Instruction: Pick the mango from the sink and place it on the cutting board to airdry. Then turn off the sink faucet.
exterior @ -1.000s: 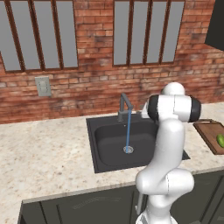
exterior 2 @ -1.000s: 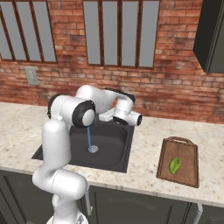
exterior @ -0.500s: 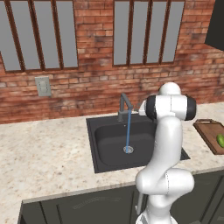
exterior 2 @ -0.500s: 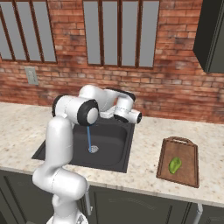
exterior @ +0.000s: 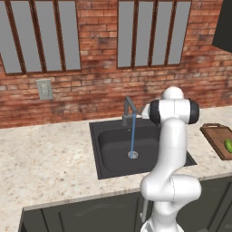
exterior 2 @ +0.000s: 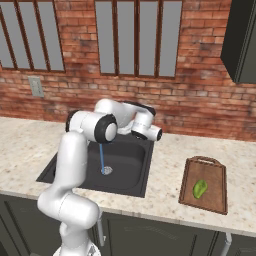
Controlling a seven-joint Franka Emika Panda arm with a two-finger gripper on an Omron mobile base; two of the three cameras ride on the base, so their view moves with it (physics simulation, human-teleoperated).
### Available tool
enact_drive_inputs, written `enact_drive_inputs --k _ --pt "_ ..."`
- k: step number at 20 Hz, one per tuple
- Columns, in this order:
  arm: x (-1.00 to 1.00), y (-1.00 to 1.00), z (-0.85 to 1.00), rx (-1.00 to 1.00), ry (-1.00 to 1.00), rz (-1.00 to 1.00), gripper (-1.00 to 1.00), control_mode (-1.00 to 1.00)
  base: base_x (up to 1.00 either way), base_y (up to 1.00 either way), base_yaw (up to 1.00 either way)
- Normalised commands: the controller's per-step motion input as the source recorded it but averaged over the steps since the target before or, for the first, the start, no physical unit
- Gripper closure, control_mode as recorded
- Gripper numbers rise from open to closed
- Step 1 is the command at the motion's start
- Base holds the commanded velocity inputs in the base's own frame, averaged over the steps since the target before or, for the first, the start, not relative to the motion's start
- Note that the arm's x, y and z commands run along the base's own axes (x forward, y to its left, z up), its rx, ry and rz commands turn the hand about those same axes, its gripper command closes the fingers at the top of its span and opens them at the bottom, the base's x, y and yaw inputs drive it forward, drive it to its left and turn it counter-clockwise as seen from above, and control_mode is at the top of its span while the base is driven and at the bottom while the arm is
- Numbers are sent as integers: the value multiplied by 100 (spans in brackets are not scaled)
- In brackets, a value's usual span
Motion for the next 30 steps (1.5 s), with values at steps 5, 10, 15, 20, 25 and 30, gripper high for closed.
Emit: enact_drive_inputs --k 5,10,15,20,25,30 --pt "23 0 -17 2 0 0 -100 -100 0 0 0" --pt "18 0 -18 1 0 0 -100 -100 0 0 0" --pt "22 0 -10 0 0 0 -100 -100 0 0 0" --pt "27 11 0 0 0 0 -100 -100 0 0 0" --pt "24 29 0 0 0 0 -100 -100 0 0 0" --pt "29 43 7 0 0 3 -100 -100 0 0 0"
